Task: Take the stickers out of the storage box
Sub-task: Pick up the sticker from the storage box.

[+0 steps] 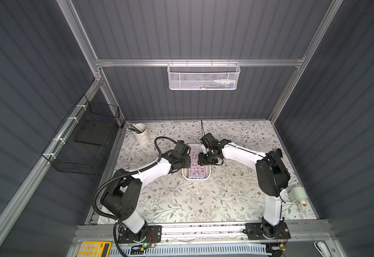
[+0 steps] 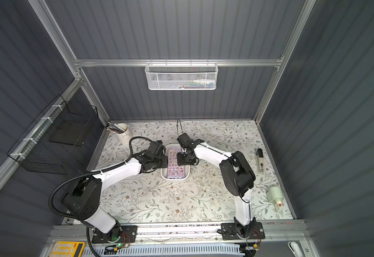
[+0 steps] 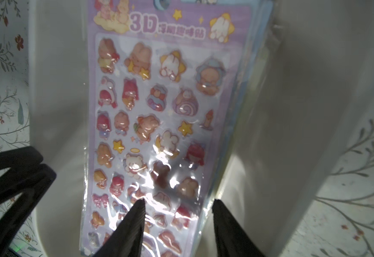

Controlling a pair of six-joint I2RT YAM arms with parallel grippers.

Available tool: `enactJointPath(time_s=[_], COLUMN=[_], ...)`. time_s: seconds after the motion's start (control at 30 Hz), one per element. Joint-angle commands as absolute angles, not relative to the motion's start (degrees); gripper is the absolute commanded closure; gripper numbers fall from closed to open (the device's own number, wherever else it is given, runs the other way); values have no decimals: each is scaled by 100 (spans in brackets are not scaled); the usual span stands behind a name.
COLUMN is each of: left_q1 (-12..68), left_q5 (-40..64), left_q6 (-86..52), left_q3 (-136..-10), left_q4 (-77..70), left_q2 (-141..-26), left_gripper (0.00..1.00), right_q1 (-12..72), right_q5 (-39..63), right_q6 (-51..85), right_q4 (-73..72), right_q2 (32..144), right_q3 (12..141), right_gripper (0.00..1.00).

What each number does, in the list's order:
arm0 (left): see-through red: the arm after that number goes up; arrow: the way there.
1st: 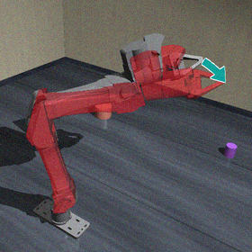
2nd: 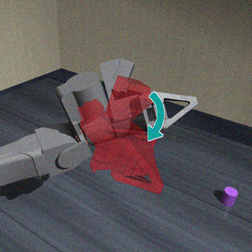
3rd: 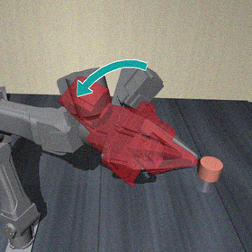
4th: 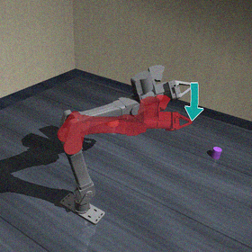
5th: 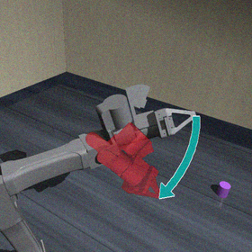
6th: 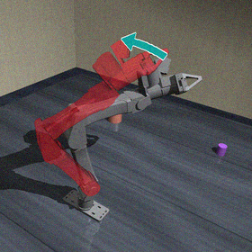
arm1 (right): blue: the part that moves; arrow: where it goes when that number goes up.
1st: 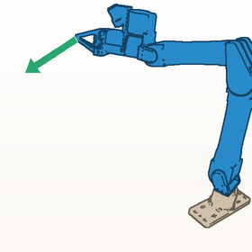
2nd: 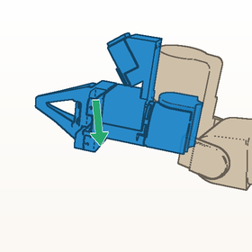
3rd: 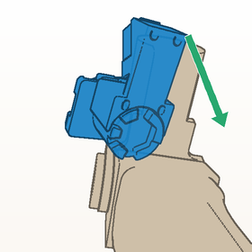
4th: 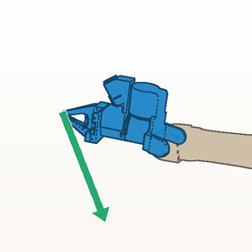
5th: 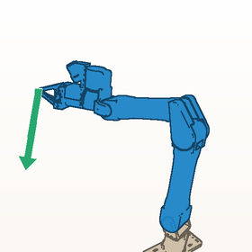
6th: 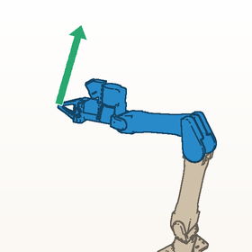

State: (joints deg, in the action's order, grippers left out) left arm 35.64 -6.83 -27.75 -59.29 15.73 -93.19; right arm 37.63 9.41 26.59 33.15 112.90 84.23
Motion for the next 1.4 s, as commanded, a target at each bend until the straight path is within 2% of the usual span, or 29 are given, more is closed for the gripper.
enactJointPath(time_s=[0.0, 0.47, 0.8, 1.03, 1.37], left_q1=[3529, 3533, 3533, 3533, 3533], left_q5=[-654, -617, -604, -599, -545], left_q6=[-2866, -2848, -2840, -2855, -2906], left_q3=[-5810, -5844, -5922, -5924, -5888], left_q4=[1663, 1635, 1689, 1679, 1601], left_q2=[-9404, -9510, -9492, -9544, -9624], left_gripper=[76, 76, 76, 77, 77], right_q1=[3700, 3611, 3576, 3577, 3549], right_q5=[1135, 2084, 1126, 1498, 1868], right_q6=[2741, 2944, 2769, 2867, 3003], right_q4=[3275, 2632, 3118, 2954, 2611], right_q2=[11368, 11225, 11280, 11452, 11448], right_q3=[8527, 8194, 8357, 8384, 8264], right_gripper=[50, 61, 54, 54, 60])
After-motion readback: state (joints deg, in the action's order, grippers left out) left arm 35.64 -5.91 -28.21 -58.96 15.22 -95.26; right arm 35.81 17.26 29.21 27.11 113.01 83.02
